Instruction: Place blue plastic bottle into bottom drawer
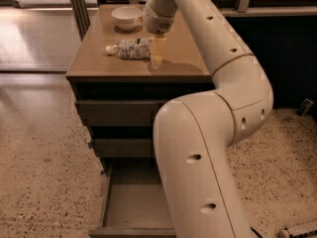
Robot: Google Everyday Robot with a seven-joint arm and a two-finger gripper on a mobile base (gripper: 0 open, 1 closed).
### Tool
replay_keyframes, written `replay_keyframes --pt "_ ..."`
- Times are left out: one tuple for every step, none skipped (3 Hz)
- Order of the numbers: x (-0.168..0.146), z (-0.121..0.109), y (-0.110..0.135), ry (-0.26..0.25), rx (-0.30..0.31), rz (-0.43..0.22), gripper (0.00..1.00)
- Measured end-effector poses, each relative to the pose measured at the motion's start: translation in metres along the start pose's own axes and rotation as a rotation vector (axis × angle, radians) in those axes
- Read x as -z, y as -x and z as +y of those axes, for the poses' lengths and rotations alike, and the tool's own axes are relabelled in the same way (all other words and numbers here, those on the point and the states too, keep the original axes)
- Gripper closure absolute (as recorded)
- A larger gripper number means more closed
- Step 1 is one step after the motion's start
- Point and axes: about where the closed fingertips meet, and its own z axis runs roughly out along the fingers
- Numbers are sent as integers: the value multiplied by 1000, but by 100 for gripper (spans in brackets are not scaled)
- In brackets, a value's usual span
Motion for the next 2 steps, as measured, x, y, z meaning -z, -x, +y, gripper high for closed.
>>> replay_keyframes --pt "-7 -4 0 2 1 2 0" --pt "-12 -8 1 -8 2 -1 18"
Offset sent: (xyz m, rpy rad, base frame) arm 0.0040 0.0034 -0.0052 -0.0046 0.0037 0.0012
